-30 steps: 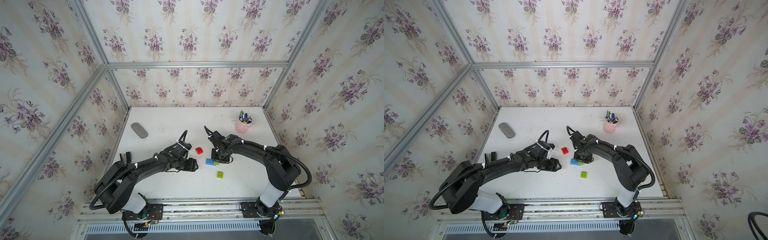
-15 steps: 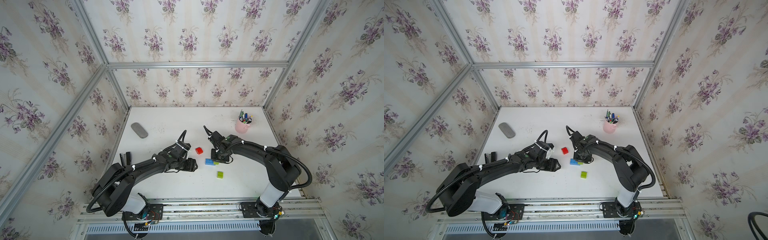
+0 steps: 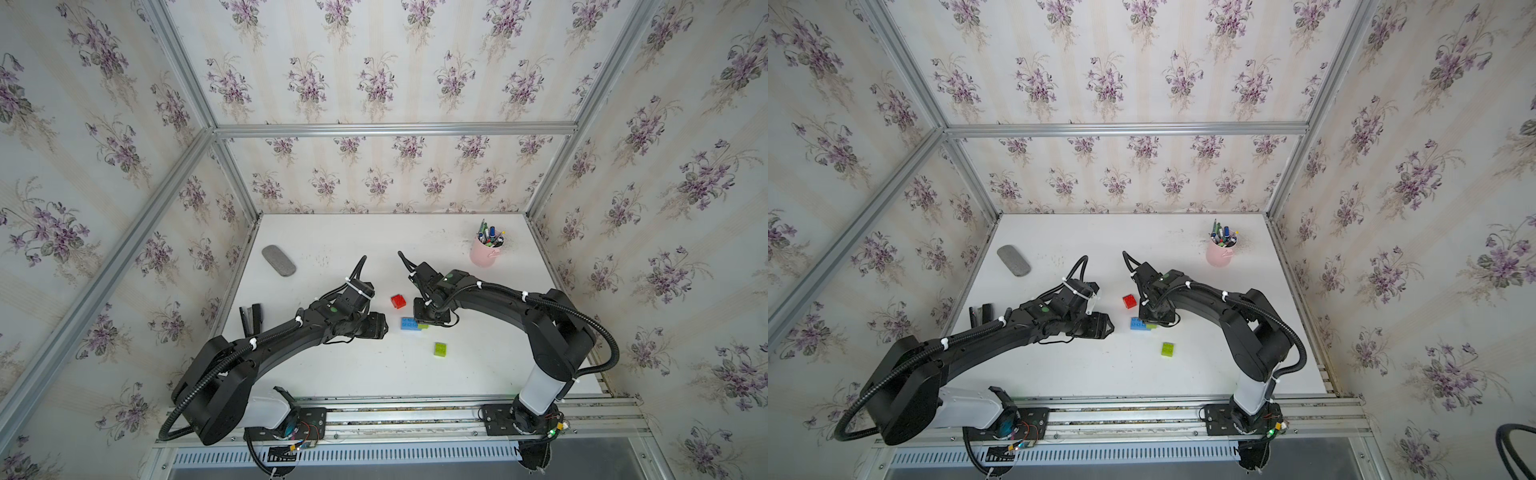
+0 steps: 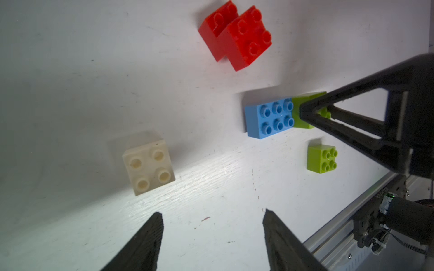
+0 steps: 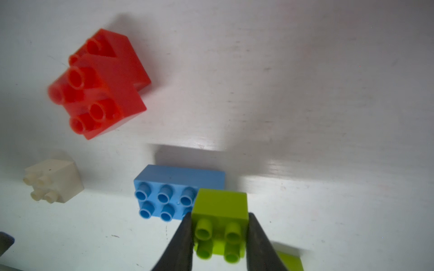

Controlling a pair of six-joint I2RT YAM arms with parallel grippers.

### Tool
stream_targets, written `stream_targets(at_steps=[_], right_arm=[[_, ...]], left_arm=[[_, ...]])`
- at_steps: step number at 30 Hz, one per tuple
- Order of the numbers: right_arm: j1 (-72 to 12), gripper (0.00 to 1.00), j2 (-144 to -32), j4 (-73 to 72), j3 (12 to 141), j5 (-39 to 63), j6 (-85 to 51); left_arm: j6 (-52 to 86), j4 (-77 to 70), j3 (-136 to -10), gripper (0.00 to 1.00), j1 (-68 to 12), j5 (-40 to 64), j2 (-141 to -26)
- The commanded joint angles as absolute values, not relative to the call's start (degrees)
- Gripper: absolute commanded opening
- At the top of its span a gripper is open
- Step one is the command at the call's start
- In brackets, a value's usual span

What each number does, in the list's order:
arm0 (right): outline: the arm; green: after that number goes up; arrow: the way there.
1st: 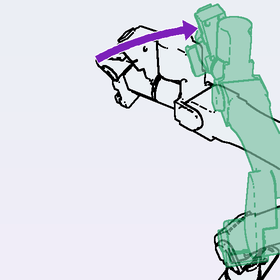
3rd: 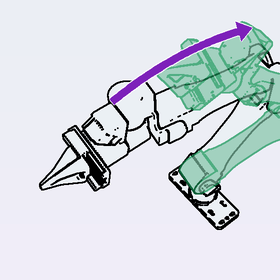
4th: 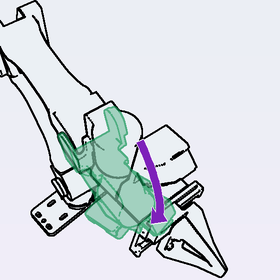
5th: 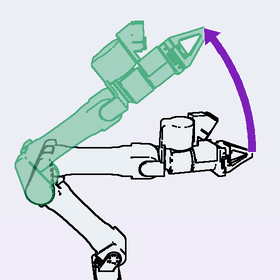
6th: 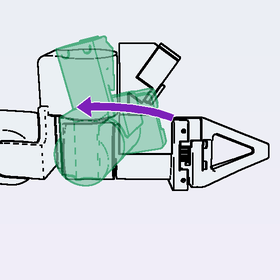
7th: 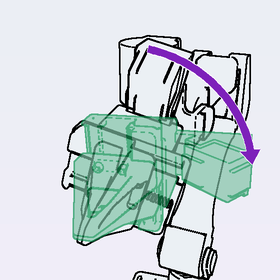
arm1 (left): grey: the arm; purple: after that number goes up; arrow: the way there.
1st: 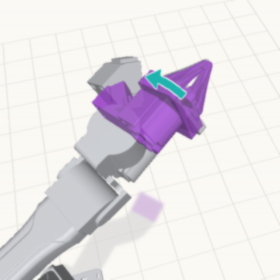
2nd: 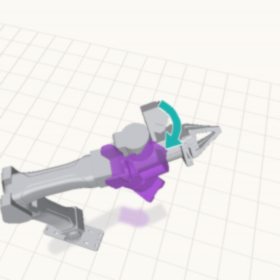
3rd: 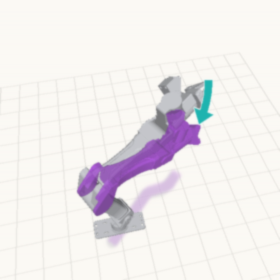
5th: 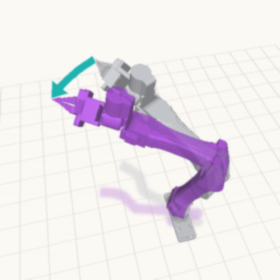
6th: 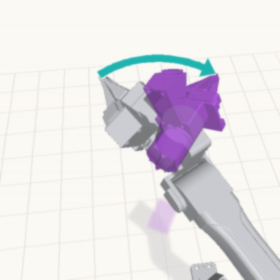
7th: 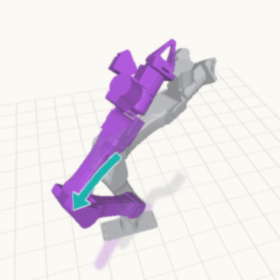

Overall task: Assemble the letter y with lego
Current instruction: Move the lego brick at the center of the board, then pick up the lego brick from the center of the board.

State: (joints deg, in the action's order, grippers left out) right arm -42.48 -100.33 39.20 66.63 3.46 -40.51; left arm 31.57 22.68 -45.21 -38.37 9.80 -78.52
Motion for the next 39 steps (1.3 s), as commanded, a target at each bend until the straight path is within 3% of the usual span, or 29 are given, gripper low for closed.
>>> stream_targets(at_steps=[1,5,18,29,37,39], right_arm=[[-42.56,0.41,-99.87,39.23,67.23,2.99,-40.72],[-42.62,0.45,-99.68,39.00,67.04,2.99,-40.49],[-42.37,0.45,-92.95,39.22,64.67,-0.79,-42.19],[-42.29,0.39,-78.36,25.16,52.32,6.15,-42.03],[-42.28,0.39,-77.25,25.95,51.23,5.01,-42.09],[-42.23,0.39,-77.26,25.71,51.24,5.18,-42.11]], left_arm=[[32.15,26.19,-46.45,0.70,-38.02,6.54,-78.44],[32.11,28.61,-47.90,0.70,-37.67,5.30,-79.56],[33.71,33.21,-52.07,0.68,-37.53,0.86,-86.52],[32.48,34.09,-56.13,0.59,-36.61,-0.63,-93.18],[32.26,34.36,-57.73,0.56,-36.65,-0.24,-96.44],[32.21,34.30,-57.70,0.51,-36.65,-0.52,-96.80]])
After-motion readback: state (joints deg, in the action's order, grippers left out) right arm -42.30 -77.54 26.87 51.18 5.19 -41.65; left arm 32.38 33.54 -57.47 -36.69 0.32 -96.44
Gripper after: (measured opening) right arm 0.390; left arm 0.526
